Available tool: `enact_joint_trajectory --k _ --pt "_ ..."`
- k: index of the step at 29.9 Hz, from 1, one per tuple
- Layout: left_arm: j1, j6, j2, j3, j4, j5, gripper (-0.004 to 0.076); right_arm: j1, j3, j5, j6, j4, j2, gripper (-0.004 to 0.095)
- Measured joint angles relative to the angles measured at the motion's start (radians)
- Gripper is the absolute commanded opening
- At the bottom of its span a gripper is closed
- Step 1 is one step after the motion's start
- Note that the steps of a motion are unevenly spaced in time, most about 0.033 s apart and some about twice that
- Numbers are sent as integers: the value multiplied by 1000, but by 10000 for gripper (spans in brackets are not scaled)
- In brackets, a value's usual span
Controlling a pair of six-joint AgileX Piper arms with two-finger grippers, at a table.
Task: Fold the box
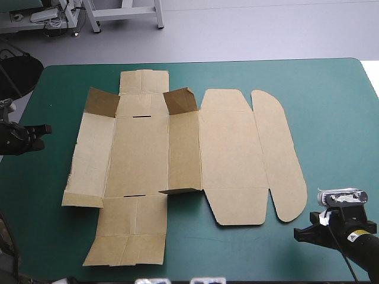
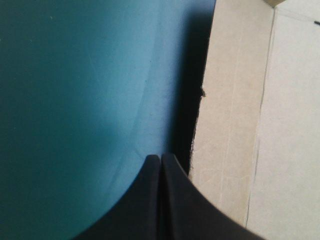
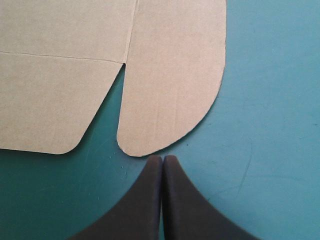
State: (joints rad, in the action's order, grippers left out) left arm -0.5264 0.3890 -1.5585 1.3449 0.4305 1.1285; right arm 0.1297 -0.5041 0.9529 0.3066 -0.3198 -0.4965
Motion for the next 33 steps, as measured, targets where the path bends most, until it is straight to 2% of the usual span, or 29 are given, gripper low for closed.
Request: enact_joint_trajectory --k 8,11,14,19,21,33 --pt "-3 0 -104 1 0 46 -3 0 0 -2 0 0 0 -18" --pt "-3 0 -118 1 0 61 27 0 0 -2 0 0 0 -18" --pt "-3 0 -125 2 3 79 116 0 0 -2 0 0 0 -18" --pt "-3 2 -125 3 7 87 368 0 0 -2 0 0 0 -18" --pt "-3 5 -125 3 7 87 421 0 0 -2 0 0 0 -18" --pt "0 11 -185 -14 128 84 419 0 0 -6 0 0 0 -17"
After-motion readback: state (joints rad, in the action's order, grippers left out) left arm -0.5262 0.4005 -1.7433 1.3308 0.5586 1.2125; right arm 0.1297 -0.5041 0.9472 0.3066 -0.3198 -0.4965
